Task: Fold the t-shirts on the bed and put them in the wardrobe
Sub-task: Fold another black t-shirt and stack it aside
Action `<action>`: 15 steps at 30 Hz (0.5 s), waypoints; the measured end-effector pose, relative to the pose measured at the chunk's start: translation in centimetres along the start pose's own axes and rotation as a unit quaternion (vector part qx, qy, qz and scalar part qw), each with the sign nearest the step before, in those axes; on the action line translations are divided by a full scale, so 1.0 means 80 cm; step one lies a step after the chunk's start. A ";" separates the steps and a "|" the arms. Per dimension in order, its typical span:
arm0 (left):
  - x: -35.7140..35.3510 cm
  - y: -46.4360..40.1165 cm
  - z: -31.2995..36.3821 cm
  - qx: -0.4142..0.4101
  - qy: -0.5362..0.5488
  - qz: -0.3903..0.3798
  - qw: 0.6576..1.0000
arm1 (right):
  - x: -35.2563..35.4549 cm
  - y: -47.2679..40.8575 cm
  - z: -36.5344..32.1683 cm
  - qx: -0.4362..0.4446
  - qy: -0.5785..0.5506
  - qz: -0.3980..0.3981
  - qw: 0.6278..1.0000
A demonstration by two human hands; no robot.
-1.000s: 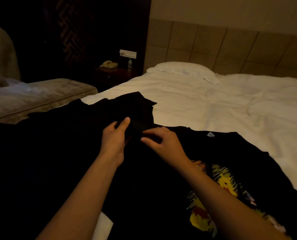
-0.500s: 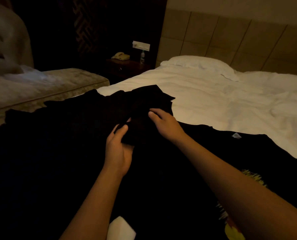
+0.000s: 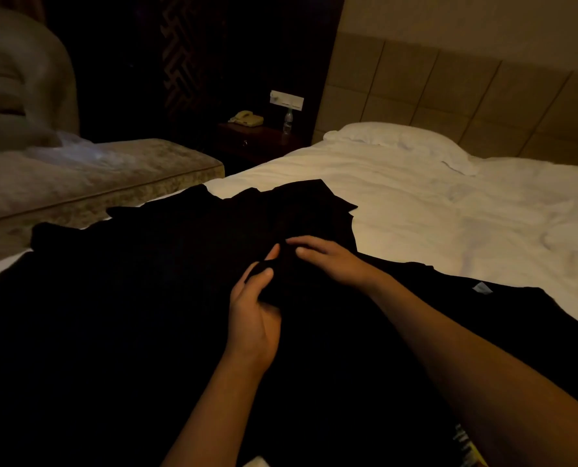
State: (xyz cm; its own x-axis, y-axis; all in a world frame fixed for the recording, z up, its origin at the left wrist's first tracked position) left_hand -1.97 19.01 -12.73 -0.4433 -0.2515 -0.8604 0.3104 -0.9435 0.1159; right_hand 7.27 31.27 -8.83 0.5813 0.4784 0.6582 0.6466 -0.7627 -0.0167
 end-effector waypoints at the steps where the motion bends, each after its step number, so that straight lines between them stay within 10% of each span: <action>1: 0.000 0.000 0.000 -0.001 0.001 0.001 1.000 | 0.001 0.001 -0.002 -0.009 -0.031 -0.002 0.999; 15: -0.001 0.003 0.001 -0.004 -0.044 0.042 0.998 | 0.037 -0.011 -0.043 0.070 -0.077 0.060 0.993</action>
State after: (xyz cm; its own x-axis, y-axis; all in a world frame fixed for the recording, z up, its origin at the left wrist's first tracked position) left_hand -1.93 18.81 -12.63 -0.4870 -0.3471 -0.8014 0.3562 -0.9168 0.1806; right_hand 6.72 31.85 -4.30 0.7197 0.4567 0.5229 0.6240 -0.7557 -0.1987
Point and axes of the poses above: each hand's wrist, its own y-axis away from the middle knuckle, its own x-axis out of the back of the hand, z = x × y, the point moved 5 cm from there along -y, towards the middle knuckle, and after that the axes turned 5 degrees about z, right-handed, at the moved point
